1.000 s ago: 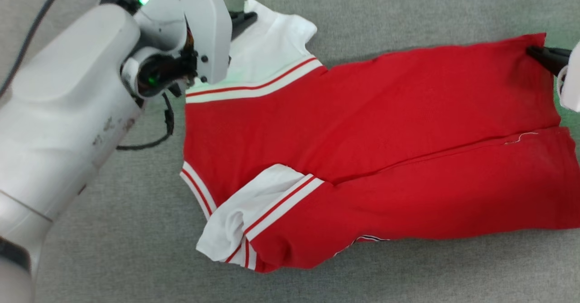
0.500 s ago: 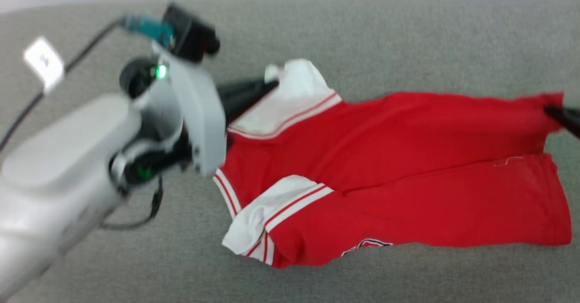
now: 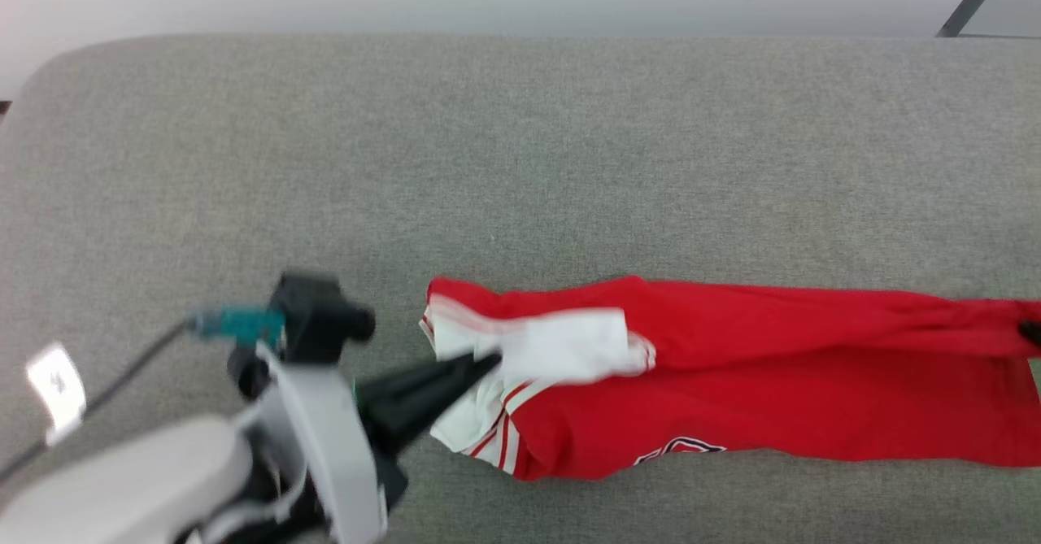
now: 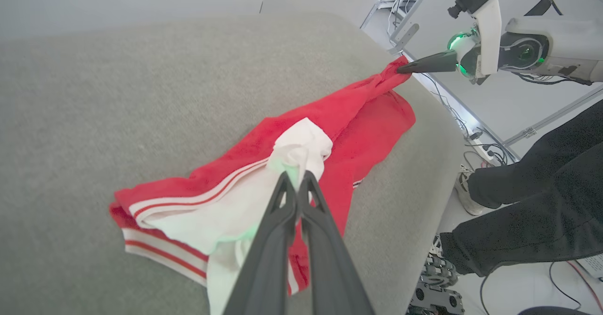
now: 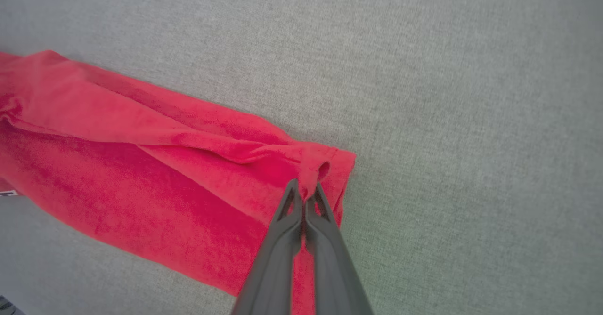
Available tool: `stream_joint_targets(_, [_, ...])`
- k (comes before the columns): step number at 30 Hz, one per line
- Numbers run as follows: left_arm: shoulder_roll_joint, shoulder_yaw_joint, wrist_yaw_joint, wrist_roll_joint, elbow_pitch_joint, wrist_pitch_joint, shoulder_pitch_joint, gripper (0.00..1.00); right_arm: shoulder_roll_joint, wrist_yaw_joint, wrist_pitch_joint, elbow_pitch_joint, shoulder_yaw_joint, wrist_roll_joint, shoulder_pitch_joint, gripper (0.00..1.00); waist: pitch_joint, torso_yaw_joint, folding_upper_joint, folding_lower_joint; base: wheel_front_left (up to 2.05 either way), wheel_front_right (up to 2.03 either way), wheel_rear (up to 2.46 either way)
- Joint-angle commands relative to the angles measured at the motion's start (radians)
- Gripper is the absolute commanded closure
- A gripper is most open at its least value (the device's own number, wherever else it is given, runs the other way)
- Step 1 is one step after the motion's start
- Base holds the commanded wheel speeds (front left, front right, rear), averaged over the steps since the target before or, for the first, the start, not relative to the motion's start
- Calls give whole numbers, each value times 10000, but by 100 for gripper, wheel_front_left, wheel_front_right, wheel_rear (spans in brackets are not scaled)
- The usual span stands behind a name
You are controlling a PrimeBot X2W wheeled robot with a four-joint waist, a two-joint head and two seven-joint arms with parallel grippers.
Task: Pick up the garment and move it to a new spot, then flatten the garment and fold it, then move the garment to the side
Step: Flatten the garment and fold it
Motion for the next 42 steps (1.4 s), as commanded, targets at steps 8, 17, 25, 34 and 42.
stream_joint_targets(8, [-6, -302, 541, 262, -375, -562, 1724, 100, 76, -1, -632, 364, -85, 389, 1148, 100, 290, 152, 0, 0, 0, 0, 0])
stream_joint_targets(17, [-867, -351, 515, 547, 895, -674, 1767, 100, 971, -4, -912, 1456, -91, -38, 997, 100, 573, 244, 0, 0, 0, 0, 0])
stream_joint_targets(25, [-1128, -175, 502, 570, 1369, -1125, 1847, 59, 1385, -4, -1283, 1406, -250, 51, 915, 52, 478, 145, 0, 0, 0, 0, 0])
stream_joint_targets(34, [-951, 626, 798, 129, 772, -2203, 2664, 0, 598, -5, -1473, 547, -669, 770, 1373, 0, -7, 199, 0, 0, 0, 0, 0])
stream_joint_targets(42, [-1708, 2372, 1568, 686, 1119, -2400, 3983, 0, 6, -5, -787, 1038, -909, 1826, 1821, 0, -158, 673, 0, 0, 0, 0, 0])
